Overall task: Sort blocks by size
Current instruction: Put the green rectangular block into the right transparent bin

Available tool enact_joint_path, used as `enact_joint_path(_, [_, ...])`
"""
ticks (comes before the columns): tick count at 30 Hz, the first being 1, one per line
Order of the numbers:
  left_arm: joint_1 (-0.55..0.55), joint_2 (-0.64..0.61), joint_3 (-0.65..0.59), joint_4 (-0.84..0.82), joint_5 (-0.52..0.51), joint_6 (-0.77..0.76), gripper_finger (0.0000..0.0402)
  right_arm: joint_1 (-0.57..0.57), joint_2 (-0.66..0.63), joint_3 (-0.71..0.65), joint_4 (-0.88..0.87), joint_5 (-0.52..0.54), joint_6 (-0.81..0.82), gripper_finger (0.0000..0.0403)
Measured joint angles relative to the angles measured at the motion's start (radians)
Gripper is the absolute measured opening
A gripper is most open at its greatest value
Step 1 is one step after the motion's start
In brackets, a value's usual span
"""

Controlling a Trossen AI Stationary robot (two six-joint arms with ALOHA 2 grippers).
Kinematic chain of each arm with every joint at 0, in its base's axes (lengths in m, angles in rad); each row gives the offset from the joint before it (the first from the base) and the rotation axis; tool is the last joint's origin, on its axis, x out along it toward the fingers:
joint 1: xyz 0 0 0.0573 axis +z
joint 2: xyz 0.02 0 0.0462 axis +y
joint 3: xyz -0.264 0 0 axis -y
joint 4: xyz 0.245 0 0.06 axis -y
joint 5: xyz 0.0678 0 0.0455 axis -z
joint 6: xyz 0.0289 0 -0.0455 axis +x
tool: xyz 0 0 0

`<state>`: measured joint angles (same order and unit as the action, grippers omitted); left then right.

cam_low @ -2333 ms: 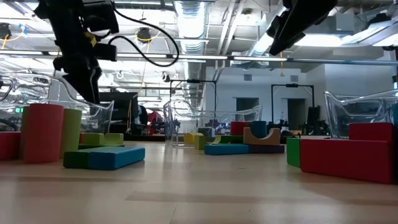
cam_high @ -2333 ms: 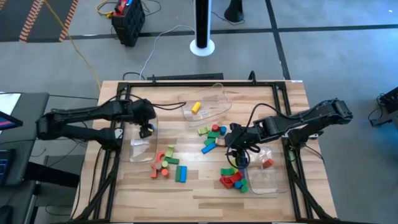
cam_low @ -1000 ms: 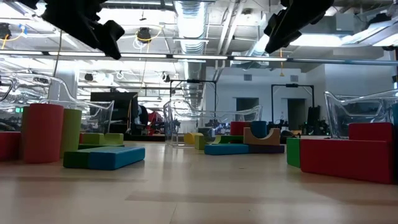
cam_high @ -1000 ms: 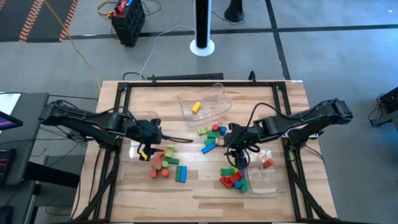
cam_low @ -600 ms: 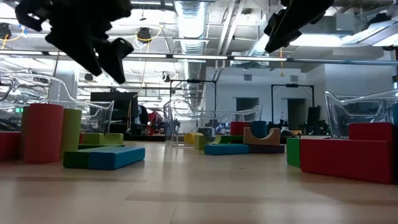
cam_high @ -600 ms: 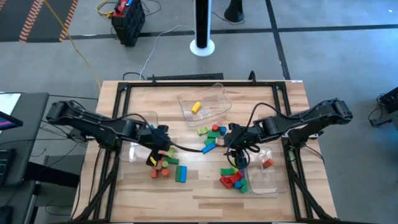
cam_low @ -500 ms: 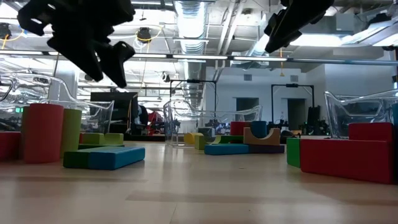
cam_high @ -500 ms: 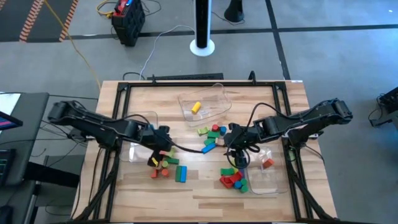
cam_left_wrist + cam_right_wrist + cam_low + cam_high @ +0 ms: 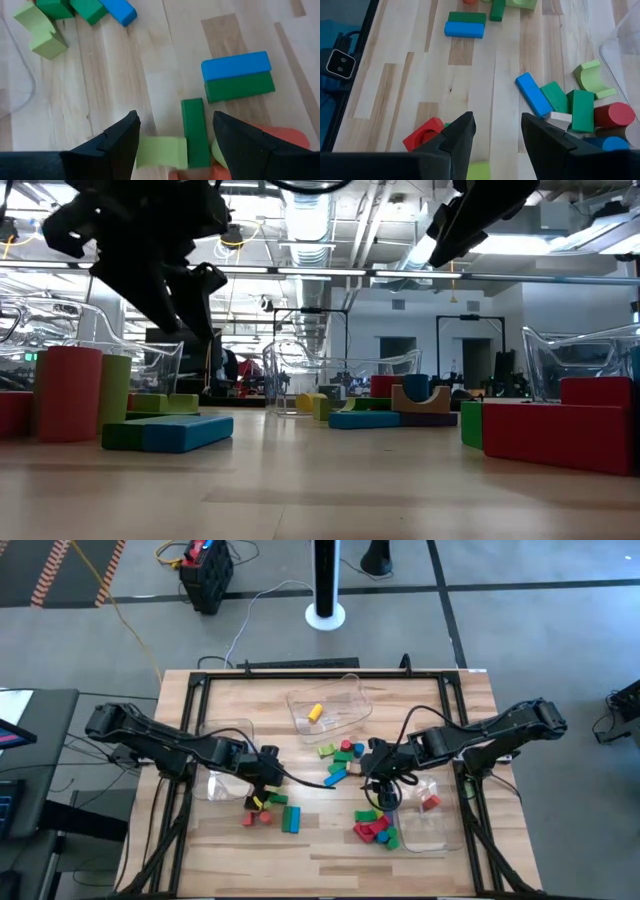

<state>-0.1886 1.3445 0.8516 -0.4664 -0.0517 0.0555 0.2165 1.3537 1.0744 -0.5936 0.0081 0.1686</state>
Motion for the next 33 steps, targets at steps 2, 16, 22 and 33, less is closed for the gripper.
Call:
enact_joint_path(2, [-0.002,0.004,0.0,0.005,0.002,0.0,0.0245,0.0,0.0,0.0,-0.005,0.0,0.007,0.0195])
enact_joint_path(16, [-0.003,0.17,0.067,0.007,0.004,0.04,0.0245,0.056,0.0,0.0,-0.062,0.0,0.071,0.0195])
enact_joint_path(22, [-0.003,0.241,0.082,0.001,0.04,0.056,0.0245,0.08,0.0,0.0,-0.068,0.026,0.089,0.0195])
enact_joint_path(33, [-0.027,0.278,0.082,0.009,0.055,0.027,0.0244,0.09,0.0,0.0,-0.067,0.045,0.084,0.0195])
